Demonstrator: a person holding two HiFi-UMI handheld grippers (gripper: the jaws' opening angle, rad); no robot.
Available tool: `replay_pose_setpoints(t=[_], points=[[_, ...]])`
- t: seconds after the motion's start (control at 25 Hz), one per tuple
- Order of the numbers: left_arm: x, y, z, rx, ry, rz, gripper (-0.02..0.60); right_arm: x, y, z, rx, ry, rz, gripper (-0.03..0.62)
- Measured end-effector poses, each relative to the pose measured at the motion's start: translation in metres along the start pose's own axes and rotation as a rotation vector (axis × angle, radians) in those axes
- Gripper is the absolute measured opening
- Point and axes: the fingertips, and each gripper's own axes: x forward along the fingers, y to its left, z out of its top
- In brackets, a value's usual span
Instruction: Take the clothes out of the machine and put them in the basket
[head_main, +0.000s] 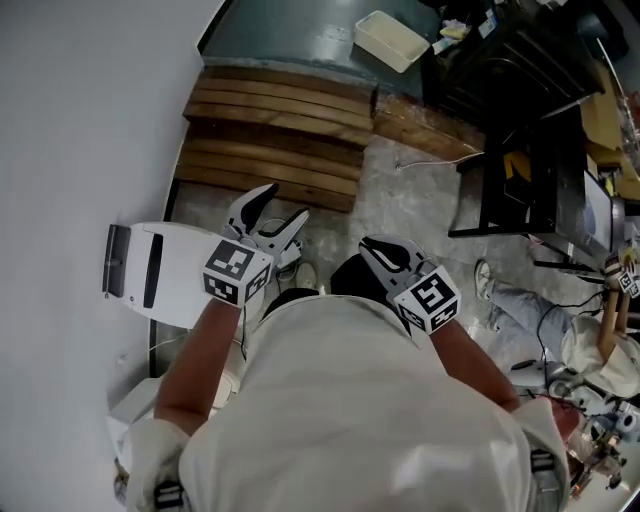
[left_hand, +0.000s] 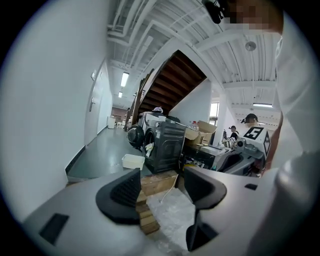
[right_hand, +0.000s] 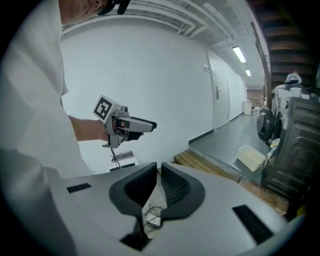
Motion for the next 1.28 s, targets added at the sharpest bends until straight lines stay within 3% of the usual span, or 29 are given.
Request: replay_pose_setpoints(t=[0.36, 0.6, 0.72, 0.96, 1.12, 1.28], points=[[0.037, 0.103, 0.022, -0.078, -0.043, 0.110, 0.267, 0.095, -0.068, 0.048, -0.064, 0.062, 0.131, 0.029], [0.080, 0.191, 0.043, -0.113, -0.010, 0.214, 0.267, 0.185, -0.148, 0.084, -0.070, 0.061, 0.254, 0.029], [0.118, 0.233, 0.069, -0.125, 0.021, 0.229, 0.267, 0.222, -0.198, 0.108, -0.065, 0.053, 0.280, 0.029], [0.220, 0.293, 0.170, -0.047, 0.074, 0.189, 0.267, 0.250, -0.317, 0.179, -0.006, 0.027, 0.252, 0.029], [0.272, 0.315, 0.230, -0.010, 0.076, 0.126, 0.265, 0.250, -0.379, 0.210, 0.045, 0.001, 0.161, 0.029], [0.320, 0.318, 0.267, 0.019, 0.100, 0.037, 0.265, 0.239, -0.420, 0.223, 0.109, -0.014, 0.071, 0.029]])
